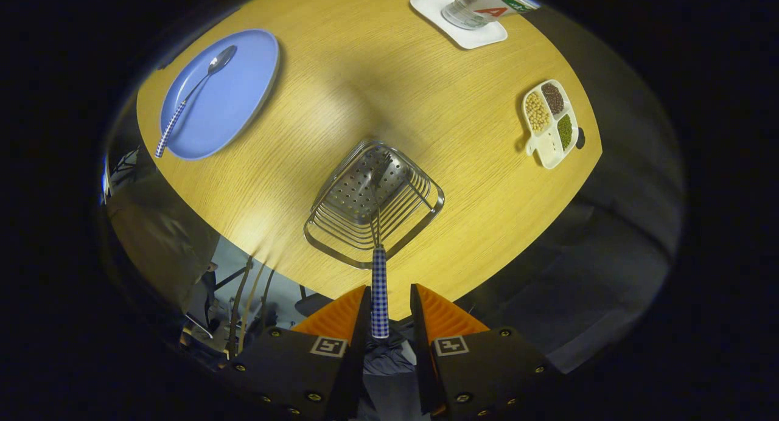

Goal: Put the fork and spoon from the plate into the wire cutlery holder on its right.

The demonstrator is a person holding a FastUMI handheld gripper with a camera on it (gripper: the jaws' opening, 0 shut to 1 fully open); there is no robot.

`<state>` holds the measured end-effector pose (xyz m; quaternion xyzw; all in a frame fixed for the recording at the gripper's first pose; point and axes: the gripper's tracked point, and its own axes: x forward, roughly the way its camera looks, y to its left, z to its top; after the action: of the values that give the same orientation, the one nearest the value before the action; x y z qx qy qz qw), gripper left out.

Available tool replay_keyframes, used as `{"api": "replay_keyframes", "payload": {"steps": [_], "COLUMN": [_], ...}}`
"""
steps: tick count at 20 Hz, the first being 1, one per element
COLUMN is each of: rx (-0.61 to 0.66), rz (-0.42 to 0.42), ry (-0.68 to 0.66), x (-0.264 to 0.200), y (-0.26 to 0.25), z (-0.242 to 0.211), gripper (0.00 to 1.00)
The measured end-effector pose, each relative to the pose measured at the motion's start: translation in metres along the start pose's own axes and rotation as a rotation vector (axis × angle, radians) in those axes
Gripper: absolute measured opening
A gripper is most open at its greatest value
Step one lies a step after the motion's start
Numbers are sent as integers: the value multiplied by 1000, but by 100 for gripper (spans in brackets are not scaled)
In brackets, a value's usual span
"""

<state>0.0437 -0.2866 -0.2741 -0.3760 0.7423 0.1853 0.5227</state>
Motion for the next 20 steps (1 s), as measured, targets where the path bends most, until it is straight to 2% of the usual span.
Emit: {"api": "replay_keyframes", "payload": {"steps": [5, 12, 14, 20], "rx": [35, 66, 93, 206], "rz": [-52, -96, -82, 37], "ry": [-66, -181, -231, -388], "x": [-25, -62, -71, -87], "y": [-2, 19, 35, 93], "z": [-8, -19, -17, 2], "gripper": [38, 37, 38, 38]}}
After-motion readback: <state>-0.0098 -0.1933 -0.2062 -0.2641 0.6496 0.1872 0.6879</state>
